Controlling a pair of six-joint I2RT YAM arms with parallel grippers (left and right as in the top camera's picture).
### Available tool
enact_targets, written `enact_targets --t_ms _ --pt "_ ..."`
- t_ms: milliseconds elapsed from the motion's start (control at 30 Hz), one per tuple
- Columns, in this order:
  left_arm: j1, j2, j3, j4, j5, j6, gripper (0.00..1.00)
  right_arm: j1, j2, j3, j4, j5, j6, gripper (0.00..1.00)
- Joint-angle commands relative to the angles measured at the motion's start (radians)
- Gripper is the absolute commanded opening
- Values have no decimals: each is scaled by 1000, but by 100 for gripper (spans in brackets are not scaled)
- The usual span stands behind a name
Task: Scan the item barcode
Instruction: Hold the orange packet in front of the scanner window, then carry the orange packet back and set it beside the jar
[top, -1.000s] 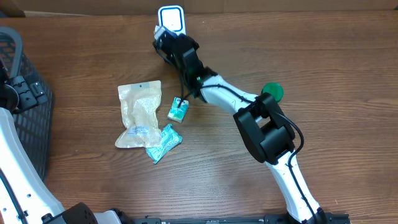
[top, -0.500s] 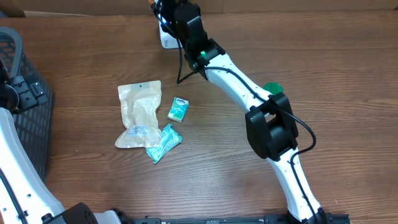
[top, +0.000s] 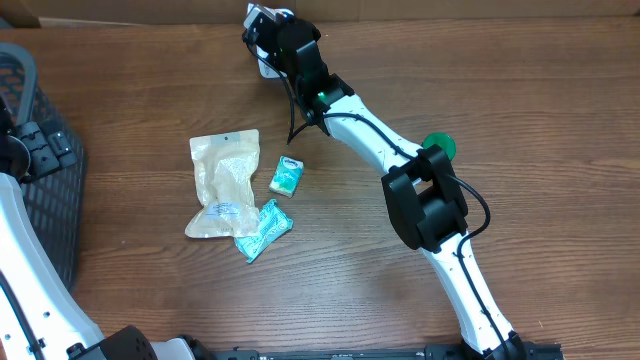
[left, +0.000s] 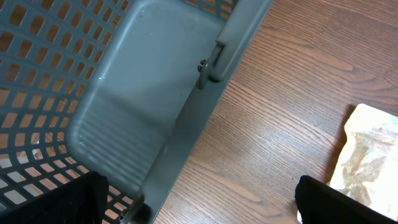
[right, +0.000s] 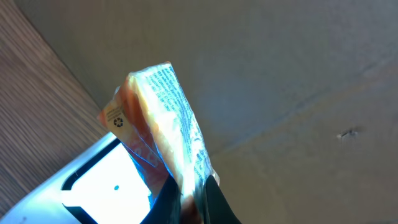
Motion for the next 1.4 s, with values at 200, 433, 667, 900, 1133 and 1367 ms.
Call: enact_targets --t_ms 200,433,667,900,1133,1367 --pt "3 2 16 1 2 15 99 -5 -2 6 -31 22 -122 4" --pt "3 2 16 1 2 15 100 -5 -3 6 -32 22 -122 4" --pt "3 2 17 1 2 16 100 -5 -62 6 -68 21 -55 4" --pt "3 2 16 1 2 16 100 -31 -365 6 -356 5 206 4" --pt "3 2 16 1 2 15 100 -55 -638 6 -834 -126 540 4" --pt "3 2 16 1 2 16 100 -136 -712 0 -1329 -278 752 4"
